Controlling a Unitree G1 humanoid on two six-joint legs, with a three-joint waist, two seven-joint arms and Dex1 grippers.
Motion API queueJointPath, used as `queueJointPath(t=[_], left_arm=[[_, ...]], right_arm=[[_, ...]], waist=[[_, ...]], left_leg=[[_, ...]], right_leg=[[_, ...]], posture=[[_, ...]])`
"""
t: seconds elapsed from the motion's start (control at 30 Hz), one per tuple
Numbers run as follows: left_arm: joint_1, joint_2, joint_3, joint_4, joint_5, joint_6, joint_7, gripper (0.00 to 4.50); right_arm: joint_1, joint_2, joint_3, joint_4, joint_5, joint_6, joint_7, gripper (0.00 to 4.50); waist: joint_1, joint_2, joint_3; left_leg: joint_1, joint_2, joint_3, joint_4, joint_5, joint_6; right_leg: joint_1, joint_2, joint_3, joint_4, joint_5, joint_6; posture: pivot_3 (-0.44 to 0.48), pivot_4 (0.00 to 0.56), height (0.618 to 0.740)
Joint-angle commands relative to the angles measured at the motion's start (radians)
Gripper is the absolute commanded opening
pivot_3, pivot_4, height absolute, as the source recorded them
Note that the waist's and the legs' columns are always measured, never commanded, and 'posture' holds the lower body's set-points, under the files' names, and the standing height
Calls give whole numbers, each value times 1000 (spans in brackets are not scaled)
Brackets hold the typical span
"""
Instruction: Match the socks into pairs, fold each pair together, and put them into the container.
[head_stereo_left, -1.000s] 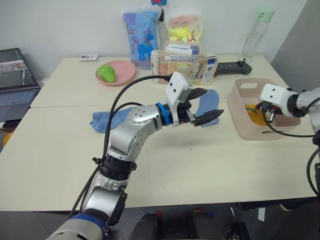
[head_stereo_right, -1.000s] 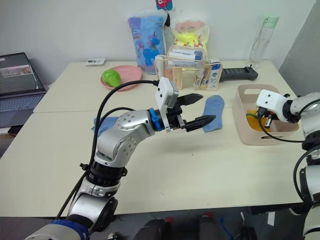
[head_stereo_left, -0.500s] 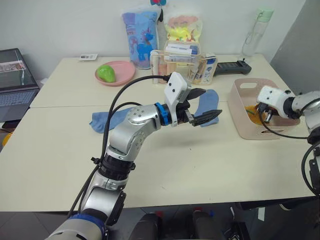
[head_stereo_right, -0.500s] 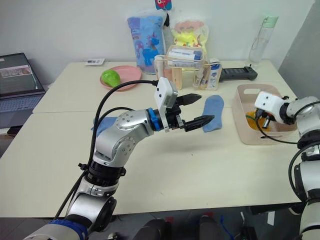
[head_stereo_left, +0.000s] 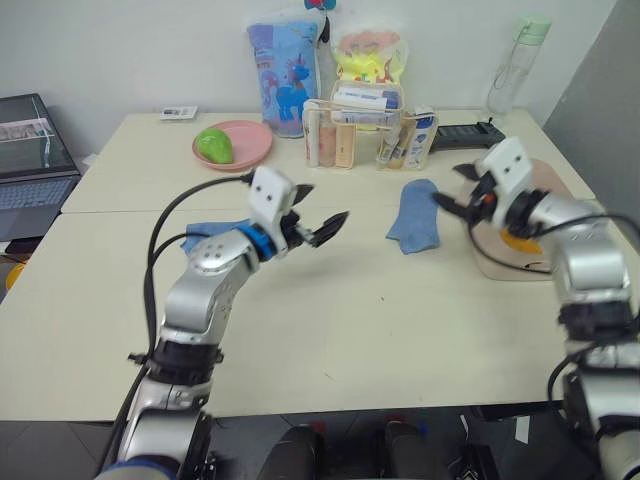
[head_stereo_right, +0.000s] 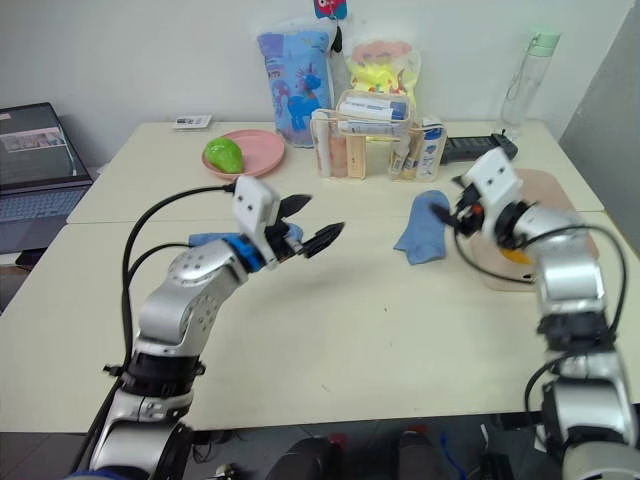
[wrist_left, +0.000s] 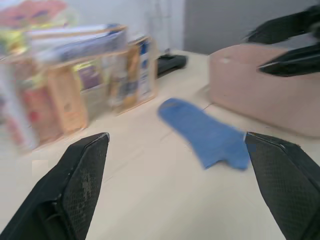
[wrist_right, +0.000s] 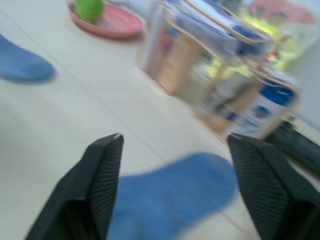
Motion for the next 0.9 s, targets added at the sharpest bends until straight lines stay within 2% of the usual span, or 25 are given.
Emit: queueJointPath(t=[0.03, 0.17, 0.23, 0.33, 0.47, 0.7, 0.9], left_arm=[[124, 22, 44, -107, 20, -38, 36, 4500], [348, 5, 86, -216, 26, -62, 90, 4500], [396, -2, 95, -242, 24, -67, 107, 4500], [565, -37, 113, -294, 32, -116, 137, 4500], [687, -59, 129, -294, 71, -187, 170, 4500], [725, -50, 124, -256, 90, -253, 162, 4500], [647, -14, 137, -203, 99, -253, 156, 4500]], right_arm=[[129, 53, 19, -210, 36, 98, -87, 4473], [348, 88, 63, -294, -43, 46, -198, 4473], [394, 99, 61, -318, -48, 48, -229, 4473], [576, 85, 59, -357, -114, -46, -281, 4473], [672, 93, 40, -395, -105, -79, -307, 4473], [656, 106, 45, -390, -81, -79, -315, 4473], [595, 83, 62, -399, -21, -64, -238, 4473]], waist=[[1, 0, 0], [17, 0, 0], [21, 1, 0], [22, 1, -1], [22, 2, -2], [22, 2, -2], [22, 2, -2]], left_leg=[[0, -1, 0, 0, 0, 0], [0, -2, -2, 5, 0, 1], [1, -2, -1, 6, -1, 1], [1, -2, -1, 5, -1, 1], [3, -1, 1, 2, -1, 2], [7, -1, 1, -1, -2, 2], [7, 0, 1, -2, -1, 2]], right_leg=[[0, 0, 0, 0, 0, 0], [3, 0, 0, 0, 1, 1], [4, 0, 0, 0, 1, 1], [4, 0, 0, 1, 1, 1], [4, 0, 1, 0, 1, 1], [6, 0, 1, -1, 1, 1], [6, 0, 1, -1, 1, 1]], posture=[[0, 150, 740], [0, 150, 740], [0, 150, 740], [0, 150, 740], [0, 150, 740], [0, 150, 740], [0, 150, 740]])
